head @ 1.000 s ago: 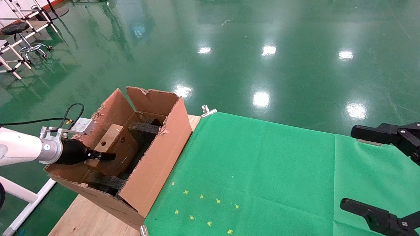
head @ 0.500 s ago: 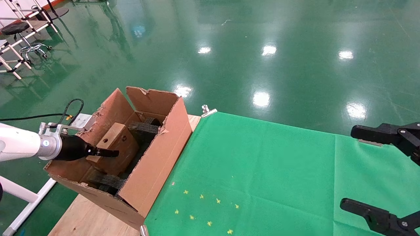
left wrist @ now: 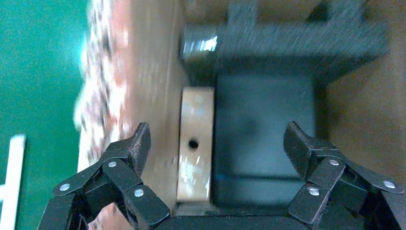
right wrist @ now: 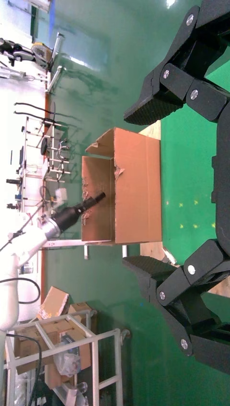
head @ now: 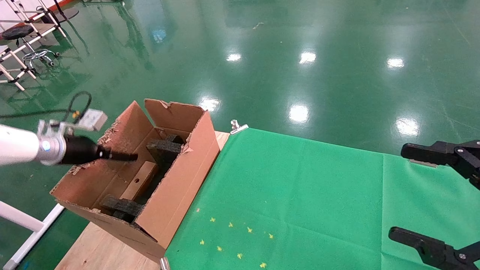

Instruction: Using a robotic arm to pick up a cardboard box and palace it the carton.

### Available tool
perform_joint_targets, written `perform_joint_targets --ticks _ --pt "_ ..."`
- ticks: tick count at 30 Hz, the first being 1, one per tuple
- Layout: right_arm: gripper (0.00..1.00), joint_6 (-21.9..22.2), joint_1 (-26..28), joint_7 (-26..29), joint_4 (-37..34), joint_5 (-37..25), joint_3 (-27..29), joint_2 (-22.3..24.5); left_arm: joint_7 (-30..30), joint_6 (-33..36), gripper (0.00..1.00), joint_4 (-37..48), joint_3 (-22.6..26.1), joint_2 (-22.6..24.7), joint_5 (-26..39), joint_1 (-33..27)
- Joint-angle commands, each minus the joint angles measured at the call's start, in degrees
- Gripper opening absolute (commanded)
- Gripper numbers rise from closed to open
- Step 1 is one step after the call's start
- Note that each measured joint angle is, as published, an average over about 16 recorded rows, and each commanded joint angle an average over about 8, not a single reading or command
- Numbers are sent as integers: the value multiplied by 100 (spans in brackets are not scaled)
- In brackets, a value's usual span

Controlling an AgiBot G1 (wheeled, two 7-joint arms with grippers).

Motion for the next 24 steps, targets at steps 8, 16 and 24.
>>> perform_joint_targets --ticks 8,16,24 --pt "100 0 0 0 0 0 0 0 -130 1096 100 -766 -388 -277 -684 -346" --pt "100 0 0 0 0 0 0 0 -408 2391 100 -1327 -898 -357 -1766 -112" --pt "100 1 -1 -1 -1 1 0 1 -777 3146 100 -1509 -1220 -268 -2539 173"
